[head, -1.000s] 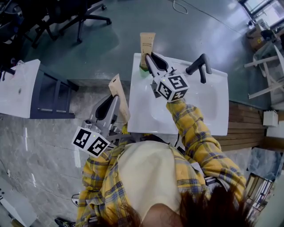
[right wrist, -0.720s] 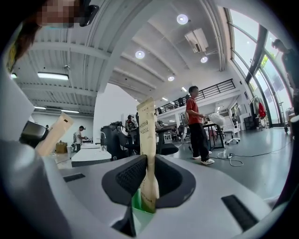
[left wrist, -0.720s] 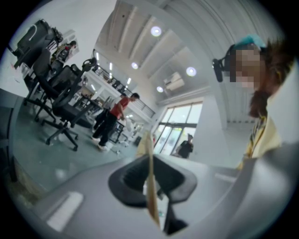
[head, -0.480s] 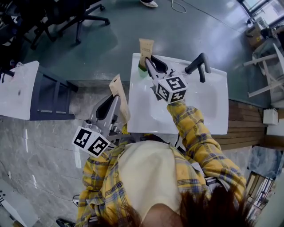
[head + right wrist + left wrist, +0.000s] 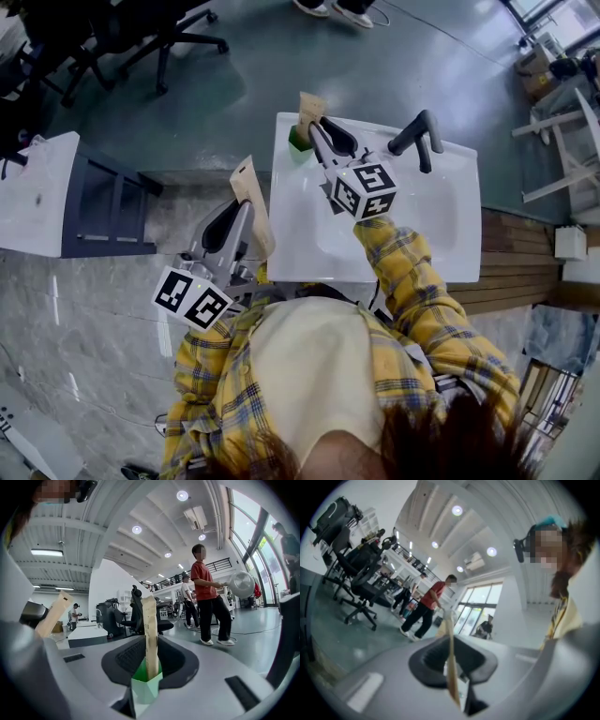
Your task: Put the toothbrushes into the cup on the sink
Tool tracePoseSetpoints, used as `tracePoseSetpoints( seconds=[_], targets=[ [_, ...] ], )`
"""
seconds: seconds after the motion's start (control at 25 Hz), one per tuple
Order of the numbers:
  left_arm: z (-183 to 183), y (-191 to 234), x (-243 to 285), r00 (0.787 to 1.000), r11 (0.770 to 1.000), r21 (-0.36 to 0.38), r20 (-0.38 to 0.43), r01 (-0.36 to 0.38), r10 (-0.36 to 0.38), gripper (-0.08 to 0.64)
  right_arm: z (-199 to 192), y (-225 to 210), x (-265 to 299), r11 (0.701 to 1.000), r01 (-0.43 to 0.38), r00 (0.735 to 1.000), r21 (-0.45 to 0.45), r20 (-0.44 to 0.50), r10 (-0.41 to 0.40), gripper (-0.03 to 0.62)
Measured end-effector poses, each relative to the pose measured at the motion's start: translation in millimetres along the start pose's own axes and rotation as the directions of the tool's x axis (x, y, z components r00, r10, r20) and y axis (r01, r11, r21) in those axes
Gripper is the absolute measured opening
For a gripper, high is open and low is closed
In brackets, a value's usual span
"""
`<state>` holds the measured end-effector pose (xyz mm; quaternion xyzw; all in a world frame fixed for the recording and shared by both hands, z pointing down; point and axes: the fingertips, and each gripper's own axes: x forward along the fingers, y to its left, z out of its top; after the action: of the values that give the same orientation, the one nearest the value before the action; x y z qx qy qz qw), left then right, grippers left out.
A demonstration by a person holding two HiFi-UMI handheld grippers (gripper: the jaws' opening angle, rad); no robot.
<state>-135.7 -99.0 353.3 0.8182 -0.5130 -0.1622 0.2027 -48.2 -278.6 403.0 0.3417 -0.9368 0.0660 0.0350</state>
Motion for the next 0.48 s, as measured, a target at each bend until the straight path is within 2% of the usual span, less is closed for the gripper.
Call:
tracePoseSetpoints(
  seconds=[0.32,0.48],
  targets=[
    [0,-1,8,1.000,1.000,-0.009,-0.004,0.026,-0.026,0.031,16,-9,-21,0.999,0.029,0.999,0.029,0.040,-0.030,0.067],
    [0,-4,15,0.999,0.999,-0.020,-0.006,0.050,-0.050,0.031,32,-12,-37,0.998,0.047,0.995,0.032,0.088,-0.050,0.074]
  ],
)
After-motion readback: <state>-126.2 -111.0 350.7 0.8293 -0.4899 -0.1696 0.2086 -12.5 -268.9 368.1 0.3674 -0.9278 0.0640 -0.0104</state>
